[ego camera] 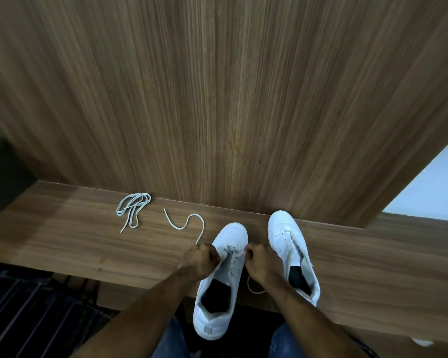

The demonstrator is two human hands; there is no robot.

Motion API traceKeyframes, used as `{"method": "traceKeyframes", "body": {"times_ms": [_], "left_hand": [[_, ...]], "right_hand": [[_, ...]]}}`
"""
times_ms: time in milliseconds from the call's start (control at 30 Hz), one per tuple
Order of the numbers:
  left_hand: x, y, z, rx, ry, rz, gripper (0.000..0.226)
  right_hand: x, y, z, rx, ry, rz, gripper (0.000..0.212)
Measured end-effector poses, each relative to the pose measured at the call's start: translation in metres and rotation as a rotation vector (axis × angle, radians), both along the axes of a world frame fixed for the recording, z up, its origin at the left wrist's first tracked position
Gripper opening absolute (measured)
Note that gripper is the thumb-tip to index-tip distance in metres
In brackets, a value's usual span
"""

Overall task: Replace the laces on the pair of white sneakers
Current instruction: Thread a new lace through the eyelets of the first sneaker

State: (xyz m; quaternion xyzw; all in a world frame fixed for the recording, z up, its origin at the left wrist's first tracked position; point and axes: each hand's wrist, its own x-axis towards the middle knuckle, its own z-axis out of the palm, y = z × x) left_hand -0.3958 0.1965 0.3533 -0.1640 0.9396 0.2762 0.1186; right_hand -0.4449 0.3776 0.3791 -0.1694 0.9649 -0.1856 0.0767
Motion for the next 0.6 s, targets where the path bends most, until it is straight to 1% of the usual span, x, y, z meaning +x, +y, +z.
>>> {"method": "traceKeyframes", "body": {"times_ms": [67, 133, 167, 333, 400, 433, 500, 567, 600], "left_hand": [[0.002, 0.005, 0.002, -0.008, -0.001, 0.016, 0.019], [0.002, 0.005, 0.002, 0.062, 0.004, 0.056, 0.013], [0.002, 0.004, 0.001, 0.145, 0.017, 0.093, 0.012], [0.004, 0.017, 0.003, 0.667, 0.042, 0.337, 0.025], [0.006, 0.021, -0.002, 0.783, 0.061, 0.409, 0.027], [0.008, 0.021, -0.005, 0.803, 0.072, 0.419, 0.028], [0.009, 0.016, -0.01, 0.751, 0.095, 0.348, 0.03], [0.01, 0.01, -0.012, 0.584, 0.121, 0.212, 0.029], [0.009, 0.007, -0.01, 0.451, 0.109, 0.158, 0.022]], "right_hand": [[-0.004, -0.002, 0.003, 0.003, -0.004, 0.002, 0.023], [-0.009, -0.003, 0.006, 0.021, 0.0, 0.018, 0.023], [-0.01, -0.004, 0.007, 0.029, 0.004, 0.023, 0.023], [-0.019, -0.003, 0.009, 0.03, 0.0, 0.005, 0.024], [-0.02, -0.003, 0.008, 0.015, -0.033, 0.007, 0.024], [-0.019, -0.003, 0.008, 0.015, -0.041, 0.014, 0.024], [-0.017, 0.002, 0.006, 0.031, -0.035, 0.029, 0.022], [-0.017, 0.009, 0.005, 0.051, -0.012, 0.058, 0.022], [-0.017, 0.012, 0.005, 0.072, 0.009, 0.081, 0.022]]}}
